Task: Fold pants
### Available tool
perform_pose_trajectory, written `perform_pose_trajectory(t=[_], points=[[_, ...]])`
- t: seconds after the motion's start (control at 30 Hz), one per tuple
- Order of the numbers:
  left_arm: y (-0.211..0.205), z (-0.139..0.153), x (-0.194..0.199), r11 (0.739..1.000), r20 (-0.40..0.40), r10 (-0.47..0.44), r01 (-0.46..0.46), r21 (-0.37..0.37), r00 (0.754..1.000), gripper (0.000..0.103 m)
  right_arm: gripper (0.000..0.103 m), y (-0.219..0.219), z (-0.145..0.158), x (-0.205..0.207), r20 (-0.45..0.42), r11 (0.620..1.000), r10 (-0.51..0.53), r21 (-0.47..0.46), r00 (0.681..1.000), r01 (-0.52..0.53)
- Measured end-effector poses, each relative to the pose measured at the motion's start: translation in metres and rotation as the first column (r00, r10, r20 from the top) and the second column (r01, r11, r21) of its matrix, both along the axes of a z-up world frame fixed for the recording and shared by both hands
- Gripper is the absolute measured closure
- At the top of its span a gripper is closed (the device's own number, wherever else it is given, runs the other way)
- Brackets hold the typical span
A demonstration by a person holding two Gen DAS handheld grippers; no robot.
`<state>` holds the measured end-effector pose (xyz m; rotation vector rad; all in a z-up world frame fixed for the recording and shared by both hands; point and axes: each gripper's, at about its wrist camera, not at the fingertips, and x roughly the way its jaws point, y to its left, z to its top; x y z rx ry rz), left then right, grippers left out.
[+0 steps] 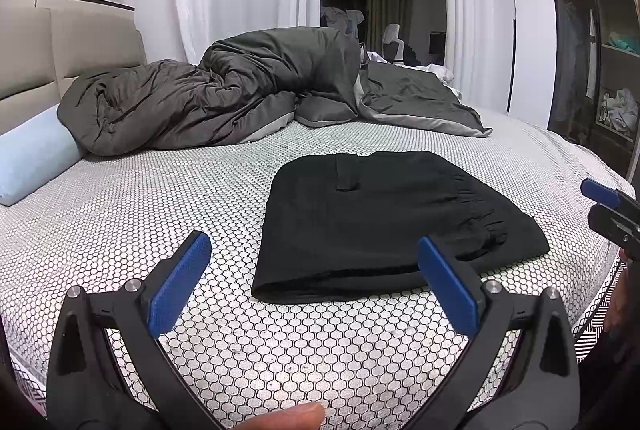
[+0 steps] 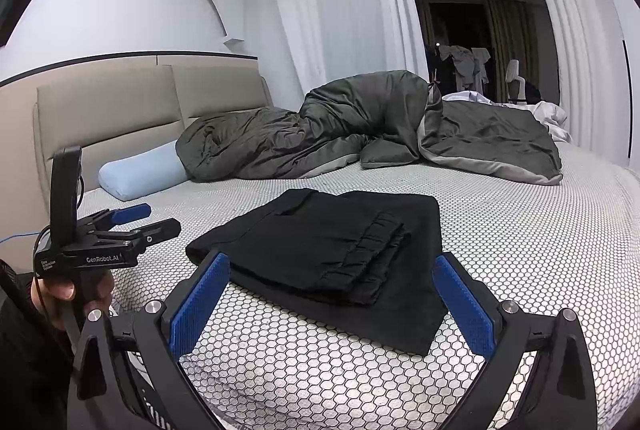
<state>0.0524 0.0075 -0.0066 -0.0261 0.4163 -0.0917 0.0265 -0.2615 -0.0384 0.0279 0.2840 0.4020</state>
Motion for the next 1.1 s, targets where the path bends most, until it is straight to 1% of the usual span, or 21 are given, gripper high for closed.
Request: perform_pose_trajectory(t=[1.1], points=[[-0.008, 0.0008, -0.0042, 1.0, 0.01, 0.021, -0.021, -0.001, 1.0, 0.001, 0.0, -0.0016, -0.0033, 0.0008, -0.005, 1.0, 0.011, -0.004, 1.0, -0.011]])
